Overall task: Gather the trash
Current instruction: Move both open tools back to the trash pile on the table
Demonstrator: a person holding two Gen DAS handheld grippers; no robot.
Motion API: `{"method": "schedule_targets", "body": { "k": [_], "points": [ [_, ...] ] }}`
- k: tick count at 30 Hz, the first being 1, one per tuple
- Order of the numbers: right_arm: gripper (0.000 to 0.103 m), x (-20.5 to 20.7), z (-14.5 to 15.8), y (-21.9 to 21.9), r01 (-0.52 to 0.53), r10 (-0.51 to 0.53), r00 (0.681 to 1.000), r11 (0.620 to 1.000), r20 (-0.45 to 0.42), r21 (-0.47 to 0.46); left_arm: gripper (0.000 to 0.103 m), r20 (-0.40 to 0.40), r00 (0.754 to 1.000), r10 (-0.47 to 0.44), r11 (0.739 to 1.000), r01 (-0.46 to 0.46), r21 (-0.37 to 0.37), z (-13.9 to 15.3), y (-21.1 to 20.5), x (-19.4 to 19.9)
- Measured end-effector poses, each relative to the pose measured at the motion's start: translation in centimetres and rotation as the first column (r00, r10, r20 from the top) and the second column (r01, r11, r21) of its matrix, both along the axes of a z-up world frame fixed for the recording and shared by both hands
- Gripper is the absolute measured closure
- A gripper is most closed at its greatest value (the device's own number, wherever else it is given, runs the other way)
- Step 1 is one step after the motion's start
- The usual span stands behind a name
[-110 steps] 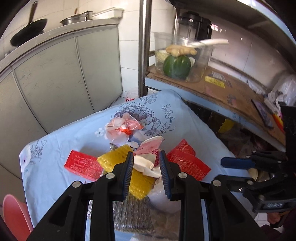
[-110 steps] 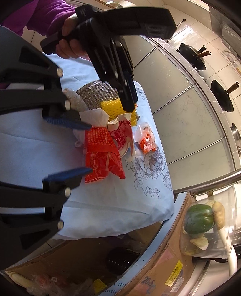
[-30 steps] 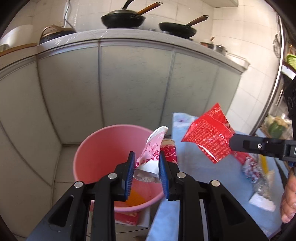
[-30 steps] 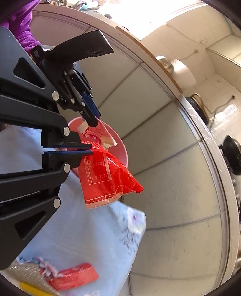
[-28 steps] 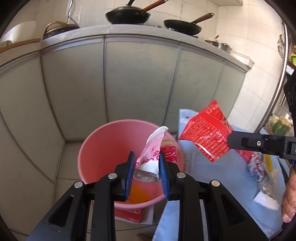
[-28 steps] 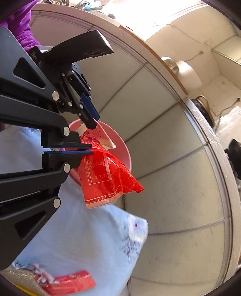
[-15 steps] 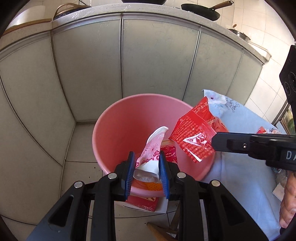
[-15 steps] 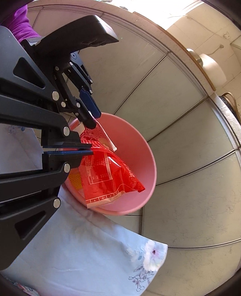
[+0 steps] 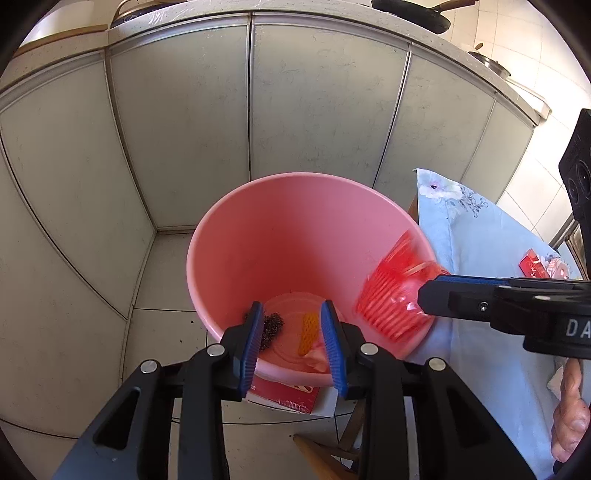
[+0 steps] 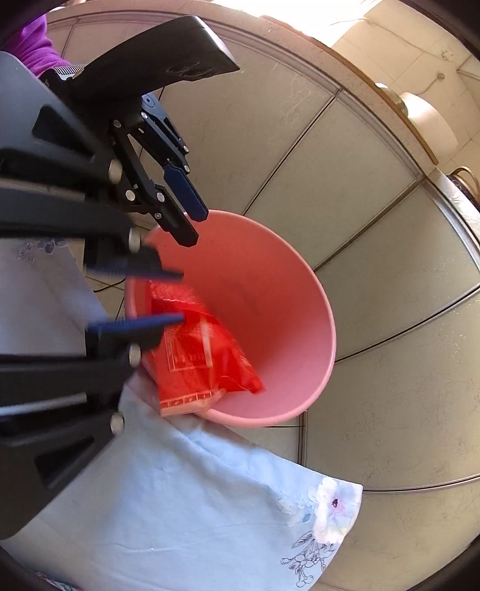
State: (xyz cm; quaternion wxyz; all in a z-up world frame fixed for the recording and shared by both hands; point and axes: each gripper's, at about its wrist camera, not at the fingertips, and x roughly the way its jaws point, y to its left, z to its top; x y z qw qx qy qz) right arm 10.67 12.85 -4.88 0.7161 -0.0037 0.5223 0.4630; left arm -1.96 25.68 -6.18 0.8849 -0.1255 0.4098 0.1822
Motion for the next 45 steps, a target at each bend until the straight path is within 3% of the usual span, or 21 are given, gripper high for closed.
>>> {"method": "schedule_targets", "body": {
  "k": [7, 14, 23, 29, 40, 45],
  "points": [
    [0.070, -0.5, 0.7, -0.9, 0.009, -0.009, 1.000, 1.000, 0.021, 0.016, 0.072, 0.016, 1.000, -0.002, 1.000, 0.003, -0.013, 0.5, -0.4, -0.2],
    [0.070, -1.8, 2.6, -3.8, 0.039, -0.040, 0.991, 0.999, 0.131, 0.014, 0.072, 0.064, 0.997, -0.051, 0.998, 0.053, -0.034, 1.9, -2.1, 0.3],
    [0.070, -3.9, 5.0, -9.7, 0.127, -0.125, 0.954, 0.992, 0.271, 0.012, 0.072, 0.104, 0.985, -0.134, 0.988, 0.141, -0.062, 3.5, -5.3, 0.9],
    [0.070, -5.0, 5.6, -13.1, 0.189, -0.186, 0.932, 0.982, 0.311, 0.020, 0.072, 0.116, 0.972, -0.205, 0.974, 0.214, -0.076, 4.1, -7.9, 1.4],
    [0.070, -4.7, 6.2, -22.7, 0.400, -0.396, 0.852, 0.914, 0.343, 0.064, 0.068, 0.114, 0.930, -0.349, 0.930, 0.359, -0.078, 4.8, -13.3, 3.3],
    [0.070, -3.7, 5.5, -27.2, 0.499, -0.494, 0.809, 0.864, 0.320, 0.070, 0.068, 0.118, 0.892, -0.437, 0.892, 0.446, -0.076, 5.5, -16.6, 4.7]
  ]
}}
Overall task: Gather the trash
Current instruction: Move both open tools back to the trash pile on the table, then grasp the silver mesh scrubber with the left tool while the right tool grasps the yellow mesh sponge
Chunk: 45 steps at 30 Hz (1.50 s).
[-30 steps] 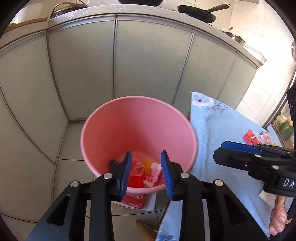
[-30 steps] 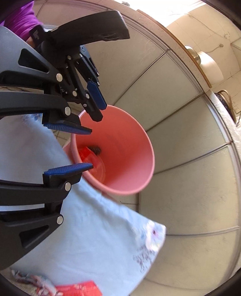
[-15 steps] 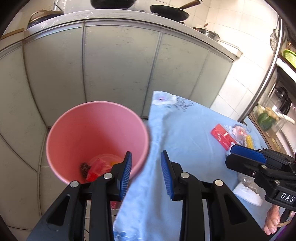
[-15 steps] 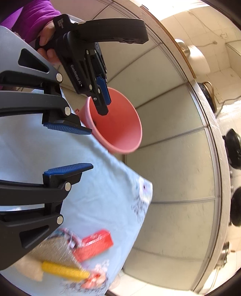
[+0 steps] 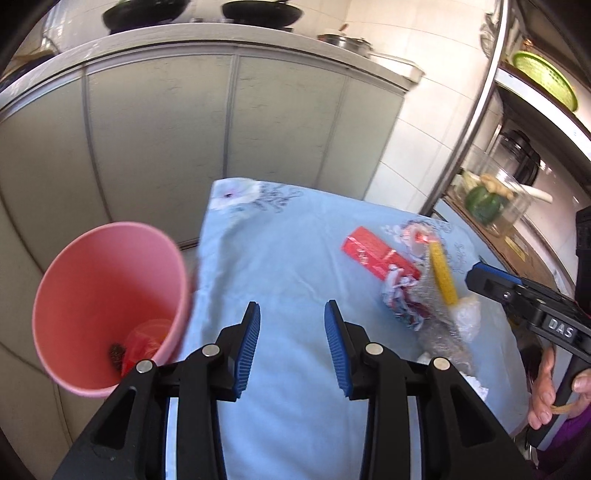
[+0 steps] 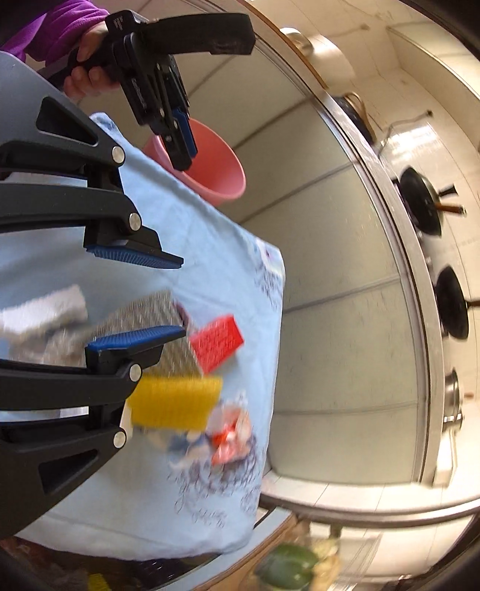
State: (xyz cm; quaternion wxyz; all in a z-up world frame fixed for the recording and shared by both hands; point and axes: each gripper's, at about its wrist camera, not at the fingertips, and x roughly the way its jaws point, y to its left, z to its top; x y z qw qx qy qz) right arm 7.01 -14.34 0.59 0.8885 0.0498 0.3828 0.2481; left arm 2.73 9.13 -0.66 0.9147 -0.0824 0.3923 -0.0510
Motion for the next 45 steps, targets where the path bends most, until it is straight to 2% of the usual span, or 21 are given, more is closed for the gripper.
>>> {"method": "schedule_targets", "body": {
  "k": [7, 10, 17, 20, 21, 23, 24, 32, 35, 40, 45],
  "points": [
    [0.070, 1.6, -1.7, -3.1, 0.087, -0.087, 0.996, 0.996, -0.026, 0.006, 0.068, 0.015, 0.990, -0.138, 0.990, 0.138, 0.025, 0.9, -5.2, 2.2],
    [0.070, 2.3, -2.3, -3.2, 0.105, -0.105, 0.994, 0.994, -0.019, -0.021, 0.068, 0.017, 0.985, -0.170, 0.985, 0.170, 0.025, 1.0, -6.8, 2.8],
    [0.069, 4.4, -5.0, -2.7, 0.117, -0.122, 0.989, 0.991, -0.086, -0.064, 0.068, -0.003, 0.977, -0.212, 0.976, 0.212, 0.047, 0.8, -9.0, 3.9],
    [0.070, 4.6, -5.9, -3.4, 0.131, -0.136, 0.984, 0.990, -0.112, -0.048, 0.068, -0.007, 0.973, -0.230, 0.972, 0.230, 0.044, 0.8, -9.6, 4.3],
    [0.077, 4.5, -6.0, -3.8, 0.132, -0.135, 0.984, 0.991, -0.120, -0.030, 0.068, -0.009, 0.972, -0.236, 0.971, 0.236, 0.042, 0.8, -9.8, 4.5],
    [0.091, 4.4, -6.0, -4.3, 0.132, -0.132, 0.983, 0.991, -0.127, -0.012, 0.068, -0.013, 0.968, -0.250, 0.967, 0.251, 0.042, 0.8, -10.4, 4.8],
    [0.092, 4.2, -5.9, -4.6, 0.135, -0.134, 0.983, 0.991, -0.125, -0.001, 0.068, -0.015, 0.966, -0.260, 0.965, 0.260, 0.041, 0.8, -10.7, 4.9],
    [0.093, 1.9, -2.8, -7.3, 0.140, -0.132, 0.989, 0.980, -0.064, 0.143, 0.068, -0.048, 0.938, -0.344, 0.934, 0.347, 0.084, 0.7, -13.5, 6.7],
    [0.093, 1.1, -1.4, -8.0, 0.143, -0.138, 0.990, 0.971, -0.040, 0.189, 0.068, -0.092, 0.926, -0.365, 0.925, 0.372, 0.076, 0.1, -14.5, 8.2],
    [0.093, 0.4, -0.5, -8.9, 0.144, -0.141, 0.990, 0.963, -0.027, 0.226, 0.068, -0.180, 0.913, -0.367, 0.923, 0.381, 0.051, -1.8, -15.5, 10.9],
    [0.093, -0.1, -0.3, -9.8, 0.159, -0.156, 0.987, 0.957, -0.032, 0.241, 0.068, -0.184, 0.905, -0.384, 0.916, 0.399, 0.051, -2.5, -16.6, 11.9]
  ]
}}
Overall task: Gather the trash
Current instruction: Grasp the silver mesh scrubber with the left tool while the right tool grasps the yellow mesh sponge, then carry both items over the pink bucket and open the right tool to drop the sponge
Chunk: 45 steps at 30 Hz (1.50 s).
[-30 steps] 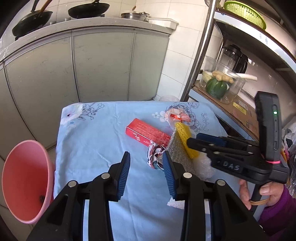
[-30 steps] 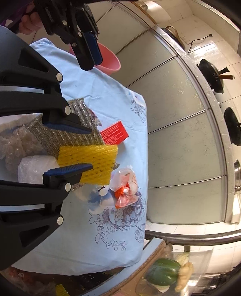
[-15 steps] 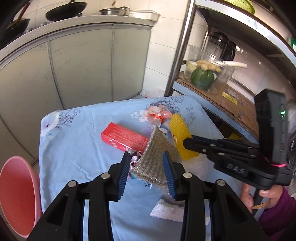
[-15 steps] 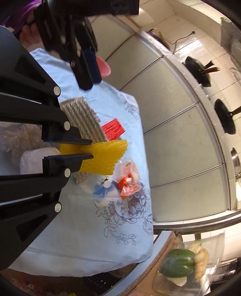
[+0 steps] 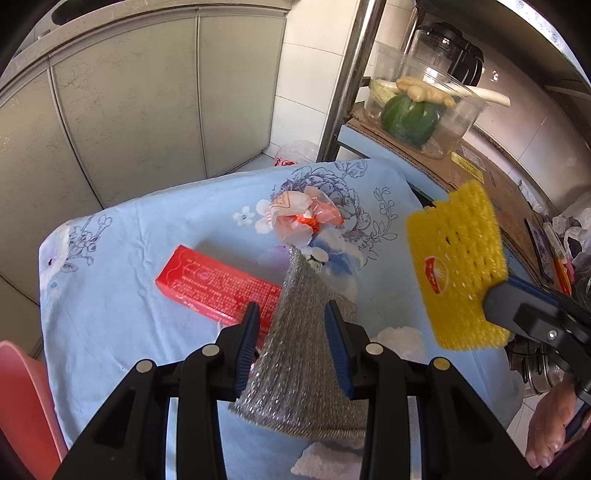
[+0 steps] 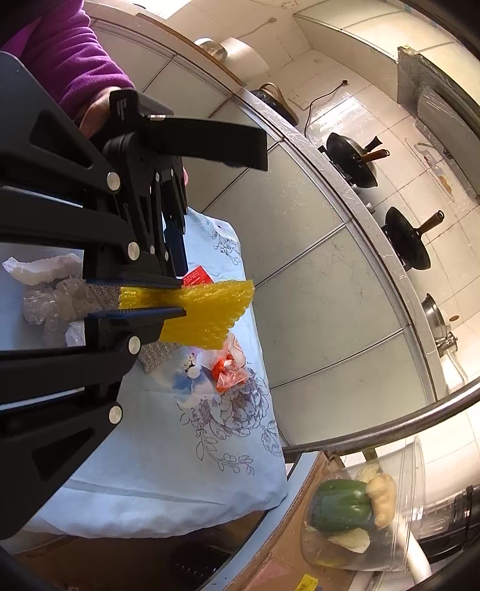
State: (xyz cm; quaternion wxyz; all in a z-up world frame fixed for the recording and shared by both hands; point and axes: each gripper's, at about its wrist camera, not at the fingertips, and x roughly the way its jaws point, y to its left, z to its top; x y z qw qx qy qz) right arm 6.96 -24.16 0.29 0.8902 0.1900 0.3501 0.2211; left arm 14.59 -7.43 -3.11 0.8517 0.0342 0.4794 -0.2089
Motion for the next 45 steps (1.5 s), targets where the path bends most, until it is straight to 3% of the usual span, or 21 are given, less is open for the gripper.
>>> {"method": "schedule_targets", "body": {
  "k": [5, 8, 10, 17, 23, 30, 37, 41, 45],
  "points": [
    [0.093, -0.2, 0.3, -0.7, 0.024, -0.024, 1.000, 1.000, 0.007, 0.003, 0.071, 0.004, 1.000, -0.029, 0.999, 0.028, 0.026, -0.8, -1.0, 0.3],
    [0.093, -0.4, 0.3, -0.7, 0.032, -0.032, 0.999, 0.999, 0.006, -0.001, 0.093, 0.038, 0.999, -0.039, 0.998, 0.037, 0.050, -0.8, -1.1, -0.2],
    [0.093, -0.4, 0.2, -0.6, 0.031, -0.031, 1.000, 1.000, 0.003, -0.006, 0.097, 0.056, 0.997, -0.045, 0.999, 0.043, 0.032, -0.3, -0.9, -0.8],
    [0.093, -0.2, 0.7, 0.2, 0.024, -0.024, 1.000, 1.000, 0.010, -0.018, 0.098, 0.115, 0.993, -0.001, 0.997, 0.009, -0.071, 2.4, 1.9, -3.0],
    [0.093, 0.0, 1.1, 1.3, 0.003, -0.003, 1.000, 1.000, 0.010, -0.023, 0.098, 0.163, 0.985, 0.064, 0.980, -0.031, -0.197, 5.7, 5.3, -5.0],
    [0.093, 0.3, 1.6, 4.0, -0.066, 0.066, 0.998, 0.998, 0.002, -0.023, 0.098, 0.210, 0.961, 0.178, 0.957, -0.120, -0.265, 7.9, 10.3, -7.3],
    [0.093, 1.7, 1.9, 8.8, -0.190, 0.190, 0.981, 0.982, -0.027, 0.015, 0.098, 0.236, 0.905, 0.355, 0.917, -0.289, -0.274, 8.1, 17.2, -9.7],
    [0.093, 2.5, 2.1, 13.6, -0.297, 0.298, 0.954, 0.955, -0.033, 0.014, 0.098, 0.231, 0.856, 0.462, 0.876, -0.401, -0.267, 7.7, 21.6, -11.2],
    [0.093, 3.1, 2.0, 18.1, -0.401, 0.401, 0.915, 0.916, -0.040, 0.005, 0.098, 0.246, 0.792, 0.558, 0.828, -0.511, -0.233, 7.1, 25.7, -12.7]
  ]
}}
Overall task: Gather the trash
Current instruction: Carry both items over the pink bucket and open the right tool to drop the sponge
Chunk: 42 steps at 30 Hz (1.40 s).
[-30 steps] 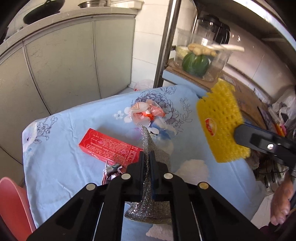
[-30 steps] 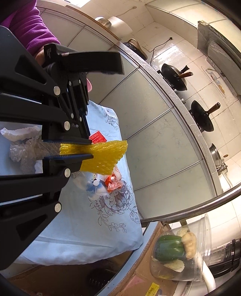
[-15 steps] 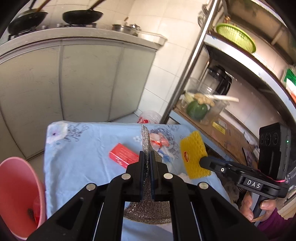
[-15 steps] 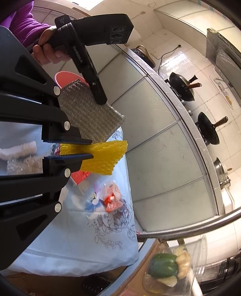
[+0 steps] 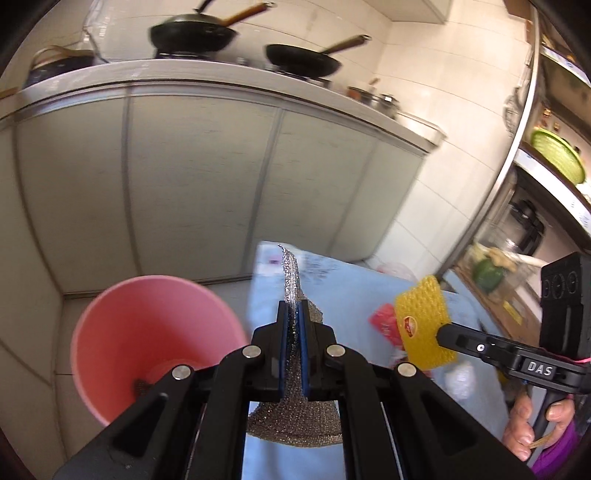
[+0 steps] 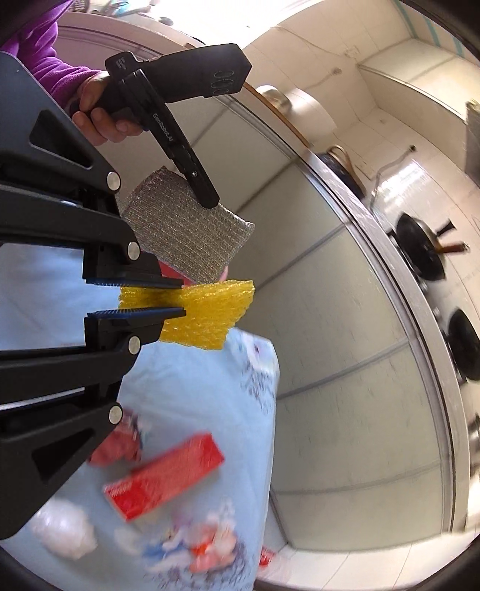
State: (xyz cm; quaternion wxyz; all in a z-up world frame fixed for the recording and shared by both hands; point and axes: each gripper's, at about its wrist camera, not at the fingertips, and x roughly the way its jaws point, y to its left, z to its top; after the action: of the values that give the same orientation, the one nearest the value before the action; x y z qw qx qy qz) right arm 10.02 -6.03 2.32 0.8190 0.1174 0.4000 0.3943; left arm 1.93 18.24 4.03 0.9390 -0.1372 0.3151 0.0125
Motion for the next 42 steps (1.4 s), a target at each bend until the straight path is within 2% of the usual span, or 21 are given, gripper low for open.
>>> {"method": "schedule_targets", "body": {
  "k": [6, 11, 13, 20, 29, 37, 40, 42],
  "points": [
    [0.093, 0.8, -0.4, 6.9, -0.144, 0.144, 0.989, 0.990, -0.031, 0.001, 0.098, -0.028, 0.991, 0.134, 0.990, -0.133, 0.041, -1.6, 4.0, -1.4],
    [0.093, 1.6, -1.8, 12.1, -0.232, 0.232, 0.969, 0.973, -0.090, 0.008, 0.098, -0.064, 0.972, 0.224, 0.972, -0.219, 0.086, -3.4, 6.0, -1.6],
    [0.093, 1.6, -2.5, 13.5, -0.248, 0.248, 0.962, 0.969, -0.110, 0.012, 0.098, -0.076, 0.963, 0.260, 0.962, -0.251, 0.110, -4.2, 6.7, -1.6],
    [0.093, 1.9, -5.1, 17.7, -0.266, 0.259, 0.956, 0.963, -0.141, -0.035, 0.098, -0.132, 0.932, 0.338, 0.939, -0.326, 0.106, -7.3, 8.8, -1.3],
    [0.093, 1.6, -8.0, 19.7, -0.272, 0.252, 0.954, 0.956, -0.161, -0.112, 0.098, -0.190, 0.915, 0.357, 0.933, -0.338, 0.127, -9.8, 9.2, -0.8],
    [0.091, 1.7, -9.4, 20.2, -0.284, 0.252, 0.949, 0.944, -0.188, -0.169, 0.096, -0.232, 0.902, 0.363, 0.932, -0.346, 0.111, -11.1, 9.3, -1.0],
    [0.085, 1.6, -9.5, 20.3, -0.287, 0.252, 0.949, 0.939, -0.188, -0.188, 0.091, -0.246, 0.899, 0.362, 0.932, -0.351, 0.089, -11.3, 9.4, -1.1],
    [0.076, 1.5, -9.6, 20.2, -0.285, 0.251, 0.951, 0.940, -0.183, -0.190, 0.089, -0.243, 0.900, 0.361, 0.933, -0.351, 0.084, -11.2, 9.4, -1.3]
  ]
}}
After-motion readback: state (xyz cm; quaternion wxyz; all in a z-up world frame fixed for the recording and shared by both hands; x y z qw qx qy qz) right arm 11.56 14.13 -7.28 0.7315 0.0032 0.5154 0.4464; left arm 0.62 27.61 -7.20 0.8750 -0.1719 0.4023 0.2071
